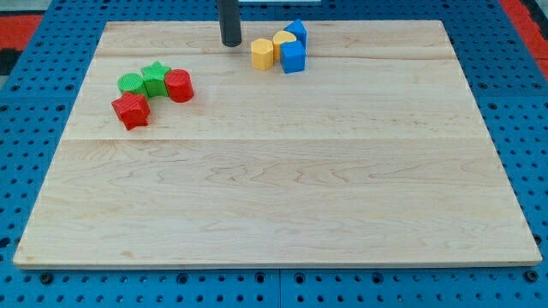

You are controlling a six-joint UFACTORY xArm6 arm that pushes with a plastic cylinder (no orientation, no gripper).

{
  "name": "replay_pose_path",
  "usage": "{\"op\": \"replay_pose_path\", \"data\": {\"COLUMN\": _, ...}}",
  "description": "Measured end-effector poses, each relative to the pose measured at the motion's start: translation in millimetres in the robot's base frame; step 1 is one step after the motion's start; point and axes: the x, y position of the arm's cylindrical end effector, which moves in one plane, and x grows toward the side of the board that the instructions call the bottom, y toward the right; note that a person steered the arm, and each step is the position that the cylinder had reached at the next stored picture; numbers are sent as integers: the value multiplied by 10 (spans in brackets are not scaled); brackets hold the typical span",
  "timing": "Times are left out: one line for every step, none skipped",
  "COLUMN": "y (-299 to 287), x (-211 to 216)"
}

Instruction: Point at the red circle

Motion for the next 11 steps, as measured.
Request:
{"op": "replay_pose_path", "data": {"y": 37, "x": 90}}
{"op": "replay_pose_path", "data": {"y": 90, "x": 238}}
{"op": "replay_pose_path", "data": {"y": 90, "x": 287}}
{"op": "replay_pose_path", "data": {"y": 90, "x": 421}}
{"op": "replay_pose_path", "data": {"y": 41, "x": 422}}
{"op": "replay_pose_path", "data": {"y": -101, "x": 450}}
{"op": "replay_pose_path", "data": {"y": -117, "x": 510}}
{"op": "replay_pose_path", "data": {"y": -277, "x": 607}}
{"op": "replay_pose_path", "data": {"y": -381, "x": 624}}
{"op": "replay_pose_path", "data": {"y": -544, "x": 669}}
{"op": "replay_pose_path", "data": {"y": -703, "x": 722}}
